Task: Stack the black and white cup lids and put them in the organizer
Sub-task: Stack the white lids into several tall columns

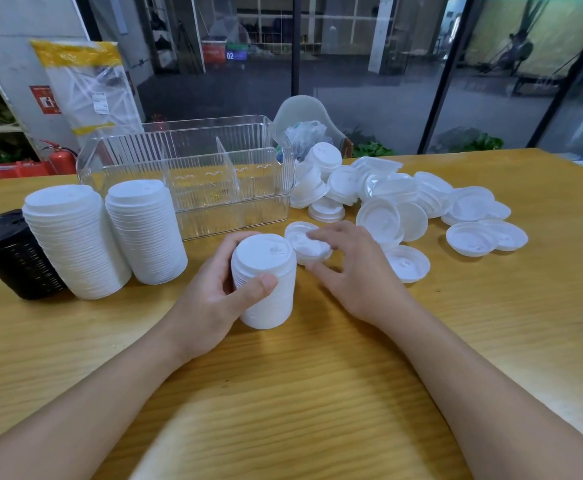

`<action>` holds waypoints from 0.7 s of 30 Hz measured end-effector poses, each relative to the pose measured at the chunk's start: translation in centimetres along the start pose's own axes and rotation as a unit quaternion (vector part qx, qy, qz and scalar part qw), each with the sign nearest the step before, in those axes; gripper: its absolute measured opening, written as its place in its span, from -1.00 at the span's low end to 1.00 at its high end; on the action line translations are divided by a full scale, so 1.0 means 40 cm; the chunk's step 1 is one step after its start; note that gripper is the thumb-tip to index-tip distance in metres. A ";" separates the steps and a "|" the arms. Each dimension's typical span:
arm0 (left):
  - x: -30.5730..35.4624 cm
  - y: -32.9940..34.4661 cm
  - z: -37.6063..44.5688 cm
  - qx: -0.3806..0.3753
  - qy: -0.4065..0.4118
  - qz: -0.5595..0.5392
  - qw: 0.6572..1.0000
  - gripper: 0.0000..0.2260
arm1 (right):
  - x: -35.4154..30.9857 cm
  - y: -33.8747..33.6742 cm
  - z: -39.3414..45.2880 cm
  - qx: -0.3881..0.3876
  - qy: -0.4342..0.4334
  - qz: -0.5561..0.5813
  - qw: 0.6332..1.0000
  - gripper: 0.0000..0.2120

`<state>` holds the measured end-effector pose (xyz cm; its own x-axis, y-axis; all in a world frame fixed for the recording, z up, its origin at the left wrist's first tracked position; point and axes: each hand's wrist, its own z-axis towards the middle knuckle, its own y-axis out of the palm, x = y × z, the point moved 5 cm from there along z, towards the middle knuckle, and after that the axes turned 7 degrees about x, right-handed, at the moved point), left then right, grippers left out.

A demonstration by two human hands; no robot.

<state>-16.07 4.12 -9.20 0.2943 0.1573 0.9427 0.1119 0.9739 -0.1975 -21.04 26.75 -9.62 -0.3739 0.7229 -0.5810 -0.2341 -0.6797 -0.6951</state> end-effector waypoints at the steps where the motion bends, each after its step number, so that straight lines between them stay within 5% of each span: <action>1: 0.002 0.000 -0.001 0.001 0.001 0.000 1.000 -0.42 | 0.007 0.010 0.002 -0.004 -0.004 -0.017 1.000 -0.61; 7: 0.004 0.000 -0.004 0.005 0.002 0.001 1.000 -0.42 | 0.001 0.026 0.018 0.028 -0.038 -0.055 0.997 -0.96; 21: 0.006 0.000 -0.004 0.005 -0.002 0.003 1.000 -0.43 | -0.023 -0.022 0.003 0.040 0.009 0.014 0.999 -0.87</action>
<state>-15.85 4.12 -9.01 0.2908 0.1638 0.9427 0.1002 0.9746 -0.2003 -20.61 26.67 -8.44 -0.3644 0.7055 -0.6078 -0.2955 -0.7066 -0.6430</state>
